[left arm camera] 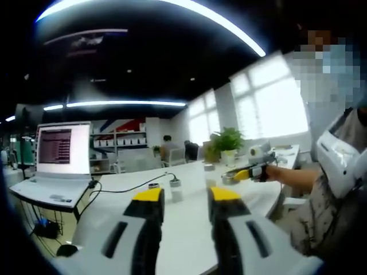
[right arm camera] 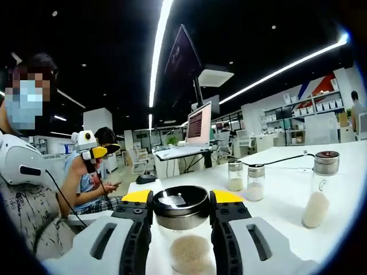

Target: Rotate the seasoning bottle until the label or dispensing opening points toward the visible target arrow and the bottle remains upright within the marked orientation range

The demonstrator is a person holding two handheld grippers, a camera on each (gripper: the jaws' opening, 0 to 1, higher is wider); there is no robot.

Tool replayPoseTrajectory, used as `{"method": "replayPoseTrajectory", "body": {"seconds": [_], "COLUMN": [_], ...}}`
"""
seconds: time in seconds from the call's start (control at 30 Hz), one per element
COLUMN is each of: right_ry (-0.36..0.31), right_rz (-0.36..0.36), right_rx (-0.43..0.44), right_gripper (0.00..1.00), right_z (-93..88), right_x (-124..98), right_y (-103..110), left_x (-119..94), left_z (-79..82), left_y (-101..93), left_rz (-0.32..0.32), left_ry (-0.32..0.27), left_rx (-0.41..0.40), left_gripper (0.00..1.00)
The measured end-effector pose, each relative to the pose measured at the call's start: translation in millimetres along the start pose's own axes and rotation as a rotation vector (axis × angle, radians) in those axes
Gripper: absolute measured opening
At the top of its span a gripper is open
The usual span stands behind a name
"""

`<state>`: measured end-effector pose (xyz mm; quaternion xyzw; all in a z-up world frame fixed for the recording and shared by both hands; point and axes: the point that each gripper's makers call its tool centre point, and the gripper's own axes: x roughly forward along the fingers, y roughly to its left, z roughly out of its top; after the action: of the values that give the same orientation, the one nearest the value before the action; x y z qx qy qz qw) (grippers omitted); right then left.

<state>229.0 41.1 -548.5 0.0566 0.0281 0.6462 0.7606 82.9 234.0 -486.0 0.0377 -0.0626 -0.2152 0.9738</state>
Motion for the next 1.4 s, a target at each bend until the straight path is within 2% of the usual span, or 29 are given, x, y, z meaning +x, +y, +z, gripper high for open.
{"method": "replayPoseTrajectory", "body": {"seconds": [0.43,0.9,0.97,1.03,1.1,1.27,1.33,1.4], "right_ry": [0.012,-0.010,-0.011,-0.001,-0.001,-0.109,-0.108,-0.087], "right_rz": [0.042,0.123,0.112,0.066,0.067,0.023,0.006,-0.051], "right_rx": [-0.010,0.017,0.005,-0.060,-0.045,0.010,0.008,-0.065], "right_gripper": [0.38,0.39,0.39,0.43,0.50,0.47,0.48,0.48], "right_z": [-1.2,-0.8,-0.6,-3.8,-6.5,9.1,10.1,10.7], "right_x": [0,2,2,2,2,-7,-8,-10], "right_y": [3,4,4,0,3,4,7,5], "left_x": [-1,0,0,-1,-1,0,0,1], "left_z": [2.9,1.3,1.4,1.7,1.9,-0.2,0.5,1.0], "left_y": [-1.4,-1.2,-1.0,-0.3,1.4,3.4,2.1,1.0], "left_rz": [0.001,-0.008,-0.008,-0.007,-0.005,0.002,-0.002,-0.003], "left_ry": [-0.008,-0.004,-0.006,-0.008,-0.009,-0.003,-0.005,-0.006], "left_rx": [0.013,0.005,0.001,-0.001,-0.002,-0.004,-0.004,-0.001], "left_gripper": [0.31,0.31,0.31,0.31,0.31,0.31,0.31,0.31]}}
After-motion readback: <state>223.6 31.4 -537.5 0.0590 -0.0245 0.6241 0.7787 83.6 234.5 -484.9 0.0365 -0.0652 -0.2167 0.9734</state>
